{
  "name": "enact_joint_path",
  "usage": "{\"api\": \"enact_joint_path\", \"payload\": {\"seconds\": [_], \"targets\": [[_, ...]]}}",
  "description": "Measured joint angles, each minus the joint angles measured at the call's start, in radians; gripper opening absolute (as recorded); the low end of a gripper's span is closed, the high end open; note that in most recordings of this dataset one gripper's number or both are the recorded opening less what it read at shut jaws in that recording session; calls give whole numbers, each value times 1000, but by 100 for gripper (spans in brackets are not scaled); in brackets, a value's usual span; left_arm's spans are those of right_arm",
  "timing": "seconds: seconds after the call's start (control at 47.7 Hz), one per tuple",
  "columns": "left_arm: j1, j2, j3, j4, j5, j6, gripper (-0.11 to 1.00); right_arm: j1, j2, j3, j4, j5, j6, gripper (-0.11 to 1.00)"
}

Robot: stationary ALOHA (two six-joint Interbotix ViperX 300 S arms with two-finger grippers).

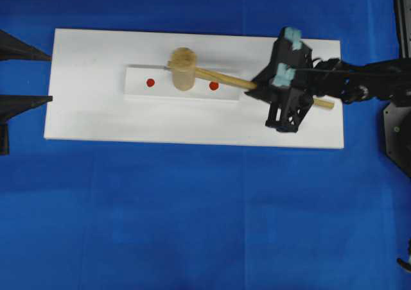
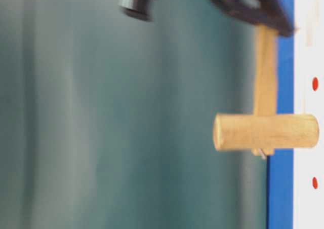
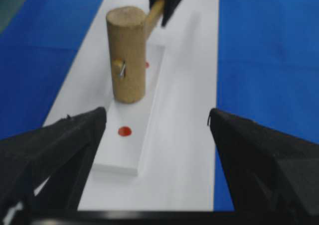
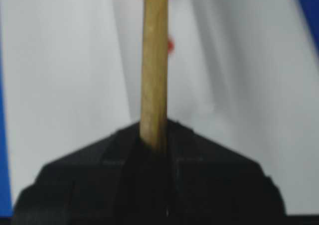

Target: Hit the mark with a hammer.

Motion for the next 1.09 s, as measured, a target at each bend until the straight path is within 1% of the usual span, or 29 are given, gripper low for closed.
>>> {"api": "enact_joint_path", "payload": {"seconds": [0.126, 0.252, 0.398, 0.587, 0.692, 0.881, 1.09], "targets": [[2, 0, 0, -2, -5, -2, 81, 0, 5, 0, 8, 0, -6, 2], [2, 0, 0, -2, -6, -3, 81, 2, -38, 6, 8, -26, -18, 2], [2, 0, 0, -2, -6, -3, 81, 2, -135, 32, 2, -40, -20, 2], [2, 0, 0, -2, -6, -3, 81, 14, -311, 117, -6, -40, -14, 2], [2, 0, 0, 0, -6, -3, 81, 14, -368, 150, -6, -40, -9, 2], [2, 0, 2, -2, -11, -3, 81, 12, -393, 163, -5, -40, -11, 2], [2, 0, 2, 0, -14, -3, 81, 14, -354, 163, -5, -40, -9, 2]]}}
